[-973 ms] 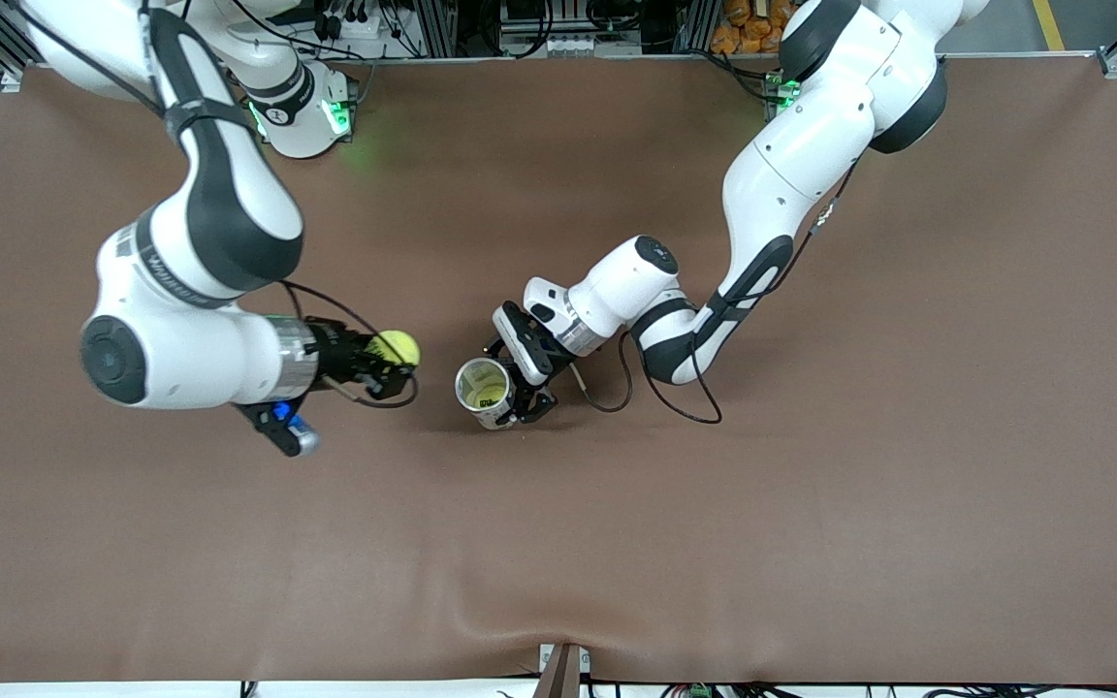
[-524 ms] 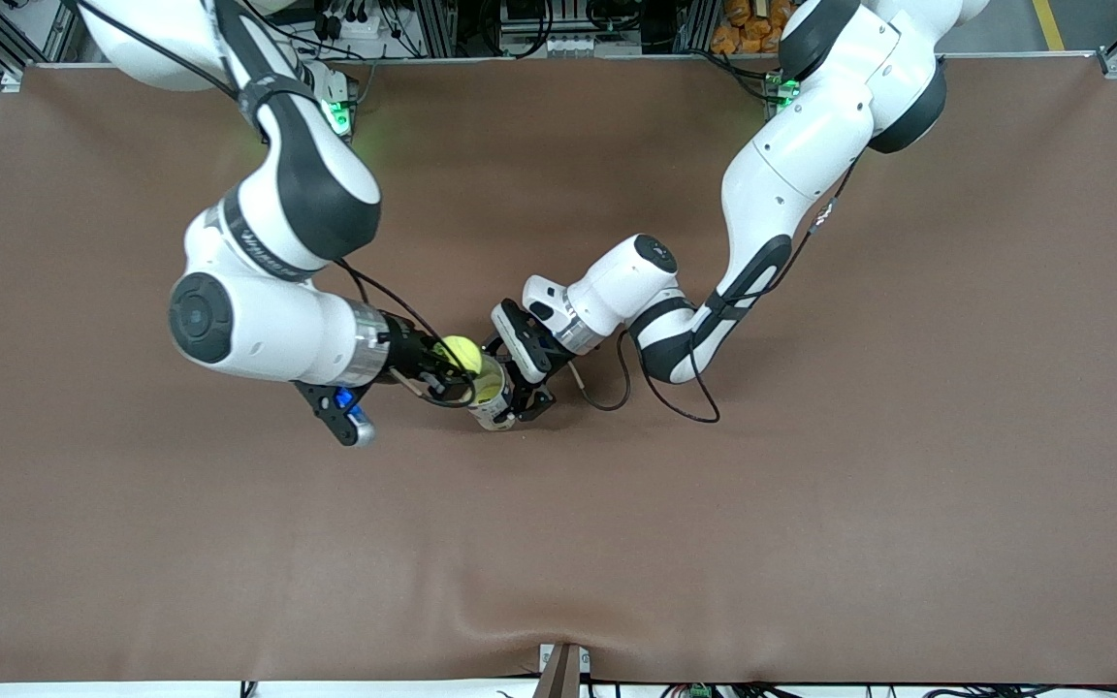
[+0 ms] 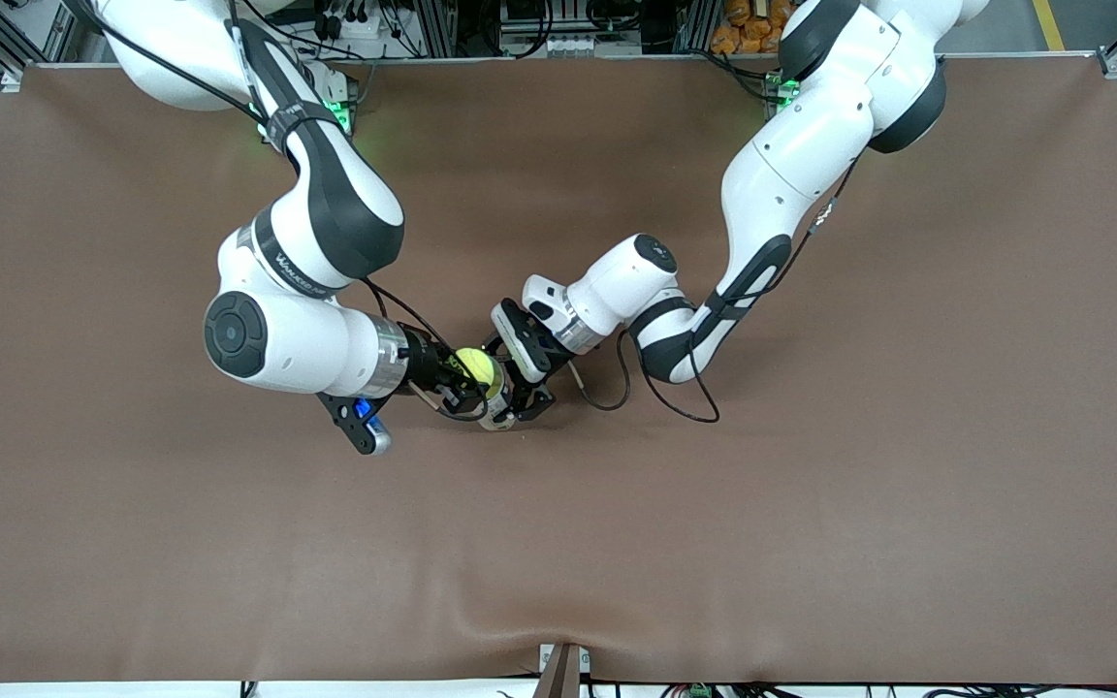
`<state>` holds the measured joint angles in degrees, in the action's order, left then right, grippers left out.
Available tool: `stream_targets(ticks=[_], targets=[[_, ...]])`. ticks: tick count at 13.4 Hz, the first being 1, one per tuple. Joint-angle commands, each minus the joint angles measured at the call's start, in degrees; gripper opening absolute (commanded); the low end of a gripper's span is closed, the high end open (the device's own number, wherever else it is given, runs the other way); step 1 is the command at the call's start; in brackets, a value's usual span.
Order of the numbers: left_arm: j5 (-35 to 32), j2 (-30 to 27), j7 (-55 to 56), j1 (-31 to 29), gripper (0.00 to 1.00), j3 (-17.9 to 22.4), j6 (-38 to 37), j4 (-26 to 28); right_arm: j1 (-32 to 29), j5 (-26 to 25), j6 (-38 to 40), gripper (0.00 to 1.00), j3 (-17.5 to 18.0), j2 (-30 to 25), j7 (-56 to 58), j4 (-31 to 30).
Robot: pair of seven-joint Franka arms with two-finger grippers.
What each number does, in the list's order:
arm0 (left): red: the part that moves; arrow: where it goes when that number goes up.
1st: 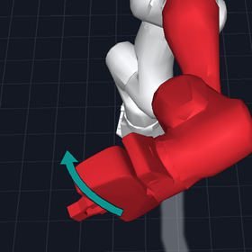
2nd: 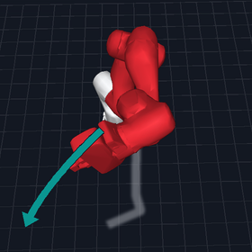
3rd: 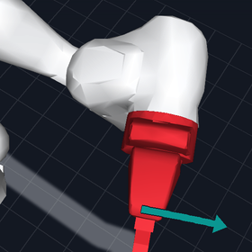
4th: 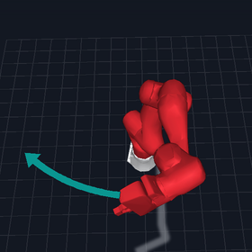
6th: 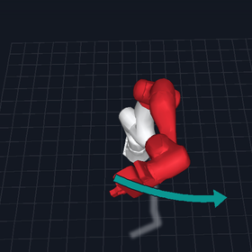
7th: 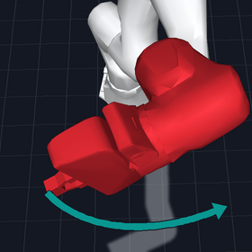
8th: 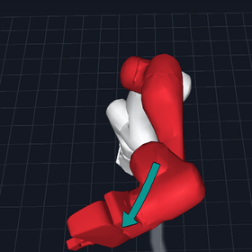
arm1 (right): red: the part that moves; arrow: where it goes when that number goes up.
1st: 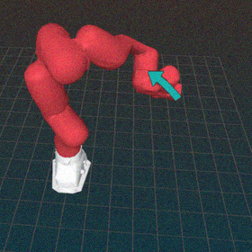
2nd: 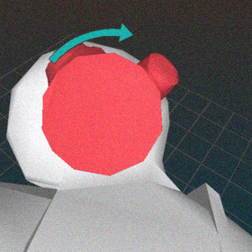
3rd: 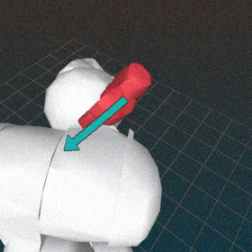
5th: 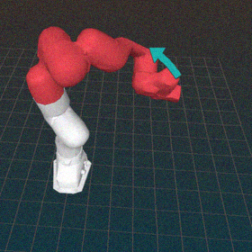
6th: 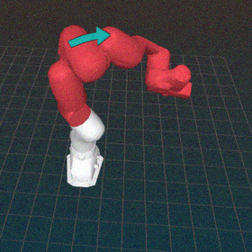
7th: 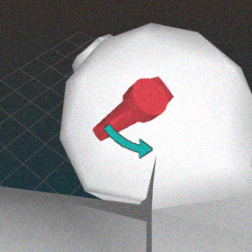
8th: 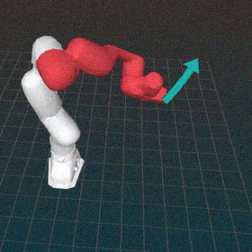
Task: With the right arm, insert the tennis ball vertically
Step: 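Carry the second ball over the can and drop it inside, then withdraw the right gripper while the left gripper lowers the can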
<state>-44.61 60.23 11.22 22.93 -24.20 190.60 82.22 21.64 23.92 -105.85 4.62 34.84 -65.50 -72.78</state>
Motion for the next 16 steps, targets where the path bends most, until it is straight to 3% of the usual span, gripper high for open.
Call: stream_targets(ticks=[1,6,9,11,16], targets=[[-0.56,-0.38,0.12,-0.08,0.83,-0.06,0.91,0.13,2.0,0.78,-0.93,1.0,-0.67,0.93,-0.94,0.1],[-0.56,-0.29,0.3,0.0,0.83,-0.06,1.09,0.13,0.16,0.69,-0.32,1.0,-1.19,0.23,0.98,2.98],[-0.56,-0.29,0.38,0.01,0.88,-0.06,1.09,0.13,-5.98,0.43,2.31,1.0,-1.1,-0.03,14.57,7.21],[-0.56,-0.29,1.0,0.09,1.0,-0.06,1.09,0.22,-9.67,-4.73,2.32,1.0,-0.49,-0.03,26.59,7.3],[-0.74,-0.2,0.82,0.18,1.0,-0.06,1.09,1.01,-22.76,-7.74,9.94,1.0,-1.02,-0.64,52.89,7.39]])
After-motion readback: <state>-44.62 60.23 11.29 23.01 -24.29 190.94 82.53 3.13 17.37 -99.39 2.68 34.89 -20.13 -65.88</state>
